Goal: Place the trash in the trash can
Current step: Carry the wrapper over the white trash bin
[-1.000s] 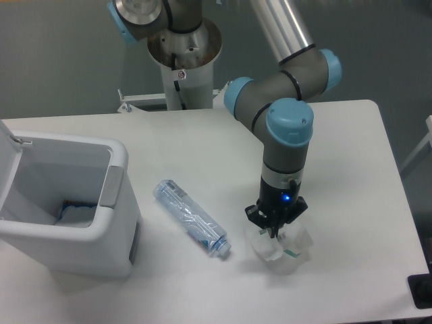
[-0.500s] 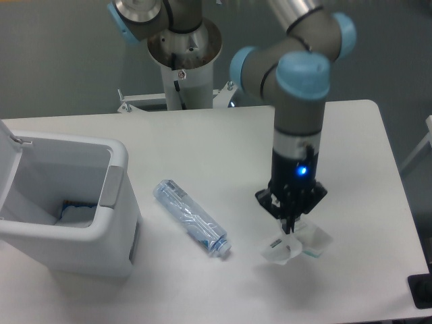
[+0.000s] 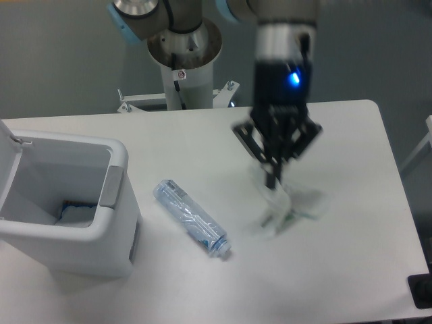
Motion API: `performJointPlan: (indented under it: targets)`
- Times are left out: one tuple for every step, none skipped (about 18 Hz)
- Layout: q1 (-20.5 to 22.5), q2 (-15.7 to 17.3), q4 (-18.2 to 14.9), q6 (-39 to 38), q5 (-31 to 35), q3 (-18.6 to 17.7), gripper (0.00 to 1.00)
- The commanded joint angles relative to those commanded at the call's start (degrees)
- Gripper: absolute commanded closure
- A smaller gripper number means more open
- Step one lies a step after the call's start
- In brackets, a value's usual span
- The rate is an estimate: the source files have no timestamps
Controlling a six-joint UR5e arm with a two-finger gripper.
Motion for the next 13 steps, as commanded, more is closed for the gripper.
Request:
performJointPlan:
  targets:
    - [-1.4,0.8,0.0,-1.0,-0.1,-0.2,0.97]
    - [-2.9,1.6,-0.1,-1.8,-0.1,-0.4,0.97]
    - [-4.6,2.2,-0.1,-2.6,-0.1,-0.4,0.98]
    - [-6.1,2.8,-0.1,-3.0,-0.2,-0.4,0.97]
    - [-7.6,3.5,-0.1,-3.5,-0.3,-0.4,0.98]
    - [-9.1,4.3,-0.1,-4.2,-0.6,-0.4,0.98]
    - [-11.2,5.4,-0.2,-5.4,-1.0,-1.2,0.98]
    - [-12.7,6.5,-0.2,-6.2,-1.1,-2.2,0.98]
    - [-13.7,7.1,-0.1,-6.3,-1.1,-3.2,0.98]
    - [-14.4,7.5,-0.1,-6.3,-1.1,-4.3,0.98]
    - [-14.9,7.5,-0.1,-6.2,-1.1,-5.5,0.97]
    - [-15.0,7.4,0.0,-5.8,-1.2,-6.3,0.97]
    - [-15.7,6.8,0.3,-5.5,-1.3,-6.9,0.97]
